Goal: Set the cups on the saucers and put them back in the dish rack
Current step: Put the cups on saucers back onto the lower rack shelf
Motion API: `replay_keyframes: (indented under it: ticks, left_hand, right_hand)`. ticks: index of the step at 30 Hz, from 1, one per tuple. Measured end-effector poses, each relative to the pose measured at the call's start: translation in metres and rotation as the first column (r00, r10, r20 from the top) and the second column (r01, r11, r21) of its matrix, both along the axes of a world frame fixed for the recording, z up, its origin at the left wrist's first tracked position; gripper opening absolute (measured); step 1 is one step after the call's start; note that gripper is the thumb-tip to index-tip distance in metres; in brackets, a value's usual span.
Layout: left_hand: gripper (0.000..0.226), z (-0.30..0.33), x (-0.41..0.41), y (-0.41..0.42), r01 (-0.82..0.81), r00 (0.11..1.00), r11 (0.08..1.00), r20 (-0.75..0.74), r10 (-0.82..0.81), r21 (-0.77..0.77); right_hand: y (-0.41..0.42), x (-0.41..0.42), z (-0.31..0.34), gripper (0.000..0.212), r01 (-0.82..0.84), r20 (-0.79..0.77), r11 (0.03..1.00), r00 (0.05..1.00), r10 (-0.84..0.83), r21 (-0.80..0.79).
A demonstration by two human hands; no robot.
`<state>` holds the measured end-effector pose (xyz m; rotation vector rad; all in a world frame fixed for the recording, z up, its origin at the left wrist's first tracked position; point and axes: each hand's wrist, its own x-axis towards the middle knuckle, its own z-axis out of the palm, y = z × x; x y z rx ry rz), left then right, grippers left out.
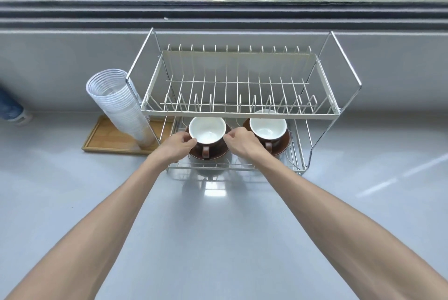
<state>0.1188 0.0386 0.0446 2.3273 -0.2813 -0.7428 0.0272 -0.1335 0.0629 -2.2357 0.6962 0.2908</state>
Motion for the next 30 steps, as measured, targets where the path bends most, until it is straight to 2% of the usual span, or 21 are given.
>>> replay_keyframes:
  ticks: [4, 7, 10, 13, 16, 19, 22, 27, 30]
  left_hand:
    - [0.044, 0.015, -0.021, 0.004, 0.132, 0.991, 0.989, 0.006, -0.133, 0.068]
    - [0.048, 0.029, -0.036, 0.004, 0.268, 0.961, 0.950, 0.019, -0.275, 0.160]
    - [0.051, 0.039, -0.049, -0.003, 0.401, 0.905, 0.875, 0.029, -0.424, 0.270]
    - [0.051, 0.047, -0.065, -0.018, 0.500, 0.821, 0.769, 0.064, -0.567, 0.398]
    - [0.047, 0.048, -0.079, -0.036, 0.525, 0.749, 0.712, 0.145, -0.647, 0.467]
    - [0.050, 0.042, -0.086, -0.053, 0.462, 0.681, 0.734, 0.331, -0.653, 0.497]
    - [0.055, 0.033, -0.087, -0.067, 0.390, 0.632, 0.800, 0.499, -0.593, 0.456]
    - [0.056, 0.017, -0.088, -0.097, 0.243, 0.674, 0.914, 0.621, -0.400, 0.325]
    - [0.052, 0.010, -0.093, -0.113, 0.186, 0.695, 0.953, 0.654, -0.299, 0.238]
  right_hand:
    - [-0.003, -0.027, 0.017, 0.040, -0.176, -0.088, 0.984, 0.981, 0.172, -0.040]
    - [-0.008, -0.047, 0.022, 0.033, -0.247, -0.116, 0.959, 0.966, 0.232, -0.140]
    - [-0.016, -0.060, 0.019, 0.026, -0.270, -0.149, 0.932, 0.960, 0.239, -0.241]
    - [-0.024, -0.074, 0.017, 0.036, -0.287, -0.174, 0.855, 0.957, 0.233, -0.433]
    - [-0.033, -0.087, 0.013, 0.041, -0.255, -0.084, 0.769, 0.963, 0.256, -0.586]
    - [-0.044, -0.095, 0.007, 0.045, -0.168, 0.032, 0.757, 0.970, 0.242, -0.631]
    - [-0.057, -0.099, 0.000, 0.052, -0.105, 0.103, 0.777, 0.971, 0.214, -0.621]
    - [-0.076, -0.094, -0.010, 0.061, 0.012, 0.212, 0.841, 0.970, 0.122, -0.541]
    - [-0.086, -0.083, -0.015, 0.058, 0.104, 0.289, 0.866, 0.956, 0.048, -0.488]
